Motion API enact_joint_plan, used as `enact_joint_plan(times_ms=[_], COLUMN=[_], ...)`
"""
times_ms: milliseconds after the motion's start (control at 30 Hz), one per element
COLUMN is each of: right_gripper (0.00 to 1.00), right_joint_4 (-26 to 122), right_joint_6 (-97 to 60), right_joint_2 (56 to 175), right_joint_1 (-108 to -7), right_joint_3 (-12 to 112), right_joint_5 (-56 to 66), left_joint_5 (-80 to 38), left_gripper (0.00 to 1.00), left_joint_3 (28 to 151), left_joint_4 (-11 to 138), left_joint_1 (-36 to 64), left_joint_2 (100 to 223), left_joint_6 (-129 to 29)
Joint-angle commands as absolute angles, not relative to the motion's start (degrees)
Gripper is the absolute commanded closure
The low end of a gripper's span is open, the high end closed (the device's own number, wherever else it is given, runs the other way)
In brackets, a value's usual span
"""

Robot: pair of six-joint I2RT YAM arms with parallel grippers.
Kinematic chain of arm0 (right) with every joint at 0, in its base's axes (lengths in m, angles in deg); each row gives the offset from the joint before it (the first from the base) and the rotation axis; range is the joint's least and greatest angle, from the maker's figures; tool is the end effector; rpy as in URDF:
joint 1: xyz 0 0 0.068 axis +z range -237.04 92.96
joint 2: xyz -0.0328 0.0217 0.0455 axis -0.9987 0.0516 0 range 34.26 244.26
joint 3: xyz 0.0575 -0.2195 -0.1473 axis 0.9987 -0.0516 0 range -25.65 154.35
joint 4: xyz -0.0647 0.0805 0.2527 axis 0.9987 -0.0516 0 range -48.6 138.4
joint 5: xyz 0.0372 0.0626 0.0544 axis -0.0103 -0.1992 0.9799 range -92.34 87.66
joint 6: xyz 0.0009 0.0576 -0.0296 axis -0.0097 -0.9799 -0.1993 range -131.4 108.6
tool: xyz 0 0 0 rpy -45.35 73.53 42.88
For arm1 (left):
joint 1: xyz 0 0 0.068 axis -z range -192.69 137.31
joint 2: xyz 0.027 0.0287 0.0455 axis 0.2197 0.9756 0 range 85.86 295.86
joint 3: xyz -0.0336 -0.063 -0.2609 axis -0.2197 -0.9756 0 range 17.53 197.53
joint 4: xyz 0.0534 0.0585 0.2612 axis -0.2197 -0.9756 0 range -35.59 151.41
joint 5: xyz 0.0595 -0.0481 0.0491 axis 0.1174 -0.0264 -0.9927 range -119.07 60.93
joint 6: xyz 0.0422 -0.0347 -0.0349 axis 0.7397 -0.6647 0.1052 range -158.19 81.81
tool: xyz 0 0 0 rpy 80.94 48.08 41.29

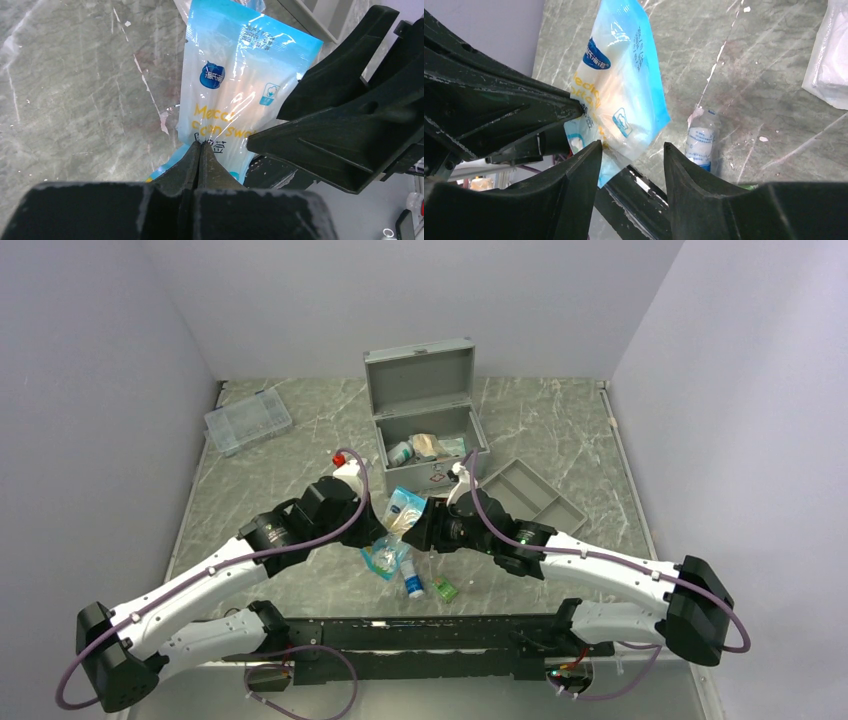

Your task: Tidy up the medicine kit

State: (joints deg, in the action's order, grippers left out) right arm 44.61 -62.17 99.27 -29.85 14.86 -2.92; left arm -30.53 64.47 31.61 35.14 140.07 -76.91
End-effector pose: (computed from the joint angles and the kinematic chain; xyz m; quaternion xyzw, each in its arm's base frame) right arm 0.1511 0.2334 0.2395 -0.0455 0.8573 0.4122 0.3050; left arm 0.1549 -0.1690 0.2775 0.0655 0.8928 -0.2972 0.3322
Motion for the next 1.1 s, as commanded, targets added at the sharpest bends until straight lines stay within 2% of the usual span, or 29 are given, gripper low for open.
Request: enact_joint_plan(times_ms=[0,400,567,600,900,1000,1067], right_gripper=[0.50,0.79,1.00,1.00,1.00,1.00,1.00], right_joint_4=[49.6,51.2,50.9,50.6,45.7,42.1,38.3], right_joint_6=[-63.5,-63.6,-62.3,-62.0,-56.5,-52.7,-49.7], right_joint_2=[99.7,99.8,99.7,99.5,95.1,95.0,95.1], right_joint_1=[-29.2,-28.3,-28.1,-28.1,-28.0,-28.1,-28.2], right_joint_3=[17.6,18.2,19.0,19.2,20.0,22.3,24.7], right_joint_5=[-5.2,-6.9,-7.2,-7.3,-11.1,-12.3,-14.8], left_joint_5=[-27.8,-26.2,-24.1,-23.8,-28.0,-28.9,-32.1], left_gripper=[1.00,1.00,1.00,0.99,0.47,0.39,0.27], left_joint_3=[64.1,62.9,62.2,62.4,66.0,68.7,70.7], left_joint_4=[35.2,36.0,38.0,38.1,32.1,29.0,25.7], left_joint_1=[35.4,35.4,35.4,35.3,35.3,35.4,35.3], left_joint_2=[138.8,138.4,138.1,138.0,134.0,131.8,130.1], left_joint_6=[-78.9,-79.3,-78.8,-78.7,-75.8,-73.6,-72.7])
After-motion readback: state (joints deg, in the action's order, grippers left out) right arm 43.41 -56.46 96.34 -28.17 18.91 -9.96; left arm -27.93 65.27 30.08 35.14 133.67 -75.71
